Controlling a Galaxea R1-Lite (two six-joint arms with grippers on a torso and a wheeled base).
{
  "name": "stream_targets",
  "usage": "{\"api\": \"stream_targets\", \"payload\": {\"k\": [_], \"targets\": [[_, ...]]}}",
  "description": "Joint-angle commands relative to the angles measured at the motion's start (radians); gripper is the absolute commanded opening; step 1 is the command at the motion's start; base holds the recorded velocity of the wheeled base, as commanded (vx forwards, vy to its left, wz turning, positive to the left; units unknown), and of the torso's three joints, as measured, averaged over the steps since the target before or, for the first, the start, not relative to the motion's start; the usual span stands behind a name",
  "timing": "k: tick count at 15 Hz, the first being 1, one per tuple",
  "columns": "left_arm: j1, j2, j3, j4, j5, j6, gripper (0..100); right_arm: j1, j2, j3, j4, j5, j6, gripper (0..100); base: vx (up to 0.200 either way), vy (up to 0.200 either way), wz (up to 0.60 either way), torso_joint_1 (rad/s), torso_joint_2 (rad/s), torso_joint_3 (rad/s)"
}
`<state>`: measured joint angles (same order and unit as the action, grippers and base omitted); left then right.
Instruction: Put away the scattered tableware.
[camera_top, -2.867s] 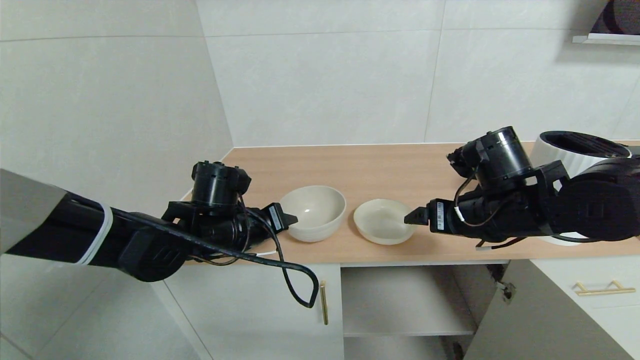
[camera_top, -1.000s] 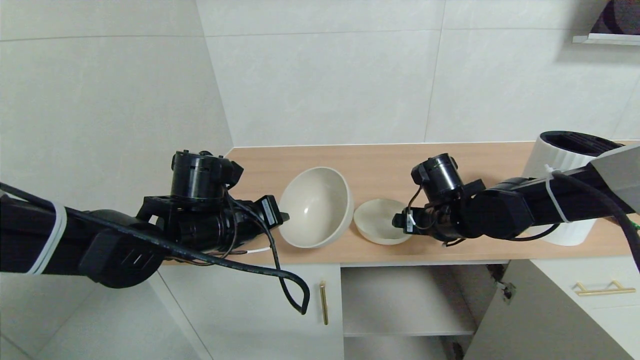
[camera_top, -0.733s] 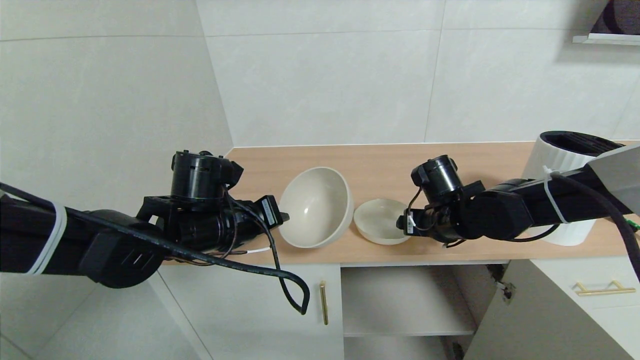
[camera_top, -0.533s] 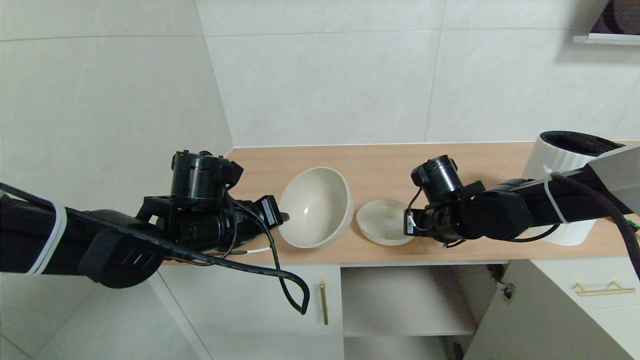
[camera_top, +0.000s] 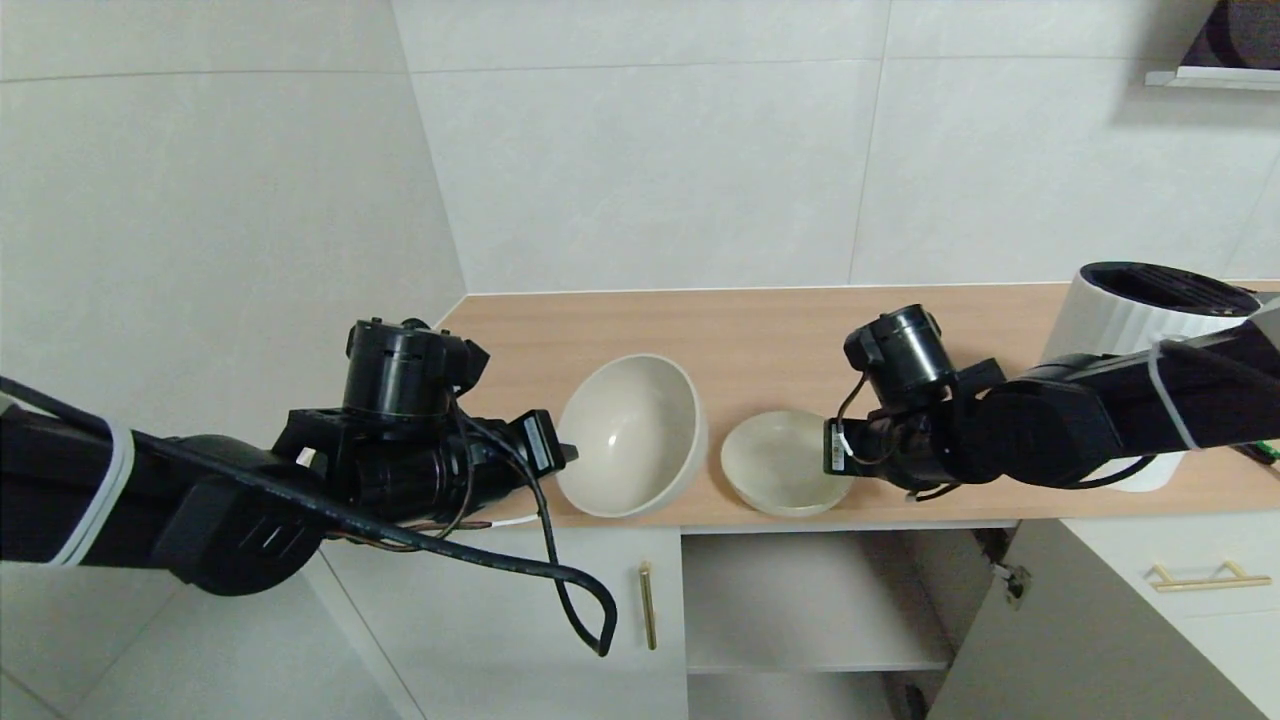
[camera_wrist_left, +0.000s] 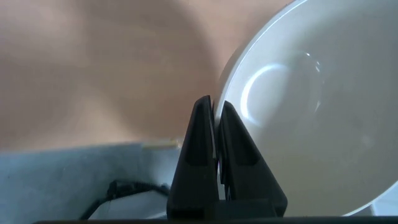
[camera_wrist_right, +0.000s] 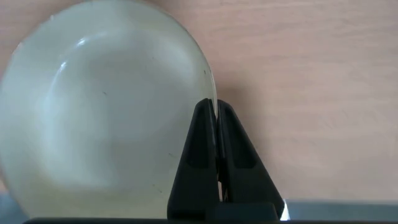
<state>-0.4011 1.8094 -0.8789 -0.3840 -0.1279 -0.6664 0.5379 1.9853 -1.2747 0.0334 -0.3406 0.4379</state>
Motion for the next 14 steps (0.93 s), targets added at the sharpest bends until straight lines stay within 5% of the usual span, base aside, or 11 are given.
{"api": "stream_targets", "payload": {"k": [1,3,4,6,10,14], "targets": [[-0.002,-0.059,0.063,-0.003,0.001,0.001,0,0.001,-0.132,0.089,0.002,0.005,-0.004,0,0.000,0.000,0.00,0.000,0.00,0.000],[-0.002,-0.127,0.095,0.001,0.001,0.031,0,0.001,-0.206,0.136,0.003,0.012,-0.024,0,0.000,0.000,0.00,0.000,0.00,0.000],[-0.002,-0.185,0.138,0.001,0.001,0.090,0,0.002,-0.273,0.178,0.022,0.028,-0.044,0,0.000,0.000,0.00,0.000,0.00,0.000],[-0.002,-0.242,0.189,0.001,0.004,0.139,0,0.004,-0.365,0.212,0.094,0.089,-0.047,0,0.000,0.000,0.00,0.000,0.00,0.000],[-0.004,-0.286,0.264,0.001,0.002,0.166,0,0.004,-0.457,0.202,0.209,0.298,-0.045,0,0.000,0.000,0.00,0.000,0.00,0.000],[-0.013,-0.280,0.264,-0.001,0.001,0.169,0,0.004,-0.457,0.229,0.201,0.310,-0.061,0,0.000,0.000,0.00,0.000,0.00,0.000]]}}
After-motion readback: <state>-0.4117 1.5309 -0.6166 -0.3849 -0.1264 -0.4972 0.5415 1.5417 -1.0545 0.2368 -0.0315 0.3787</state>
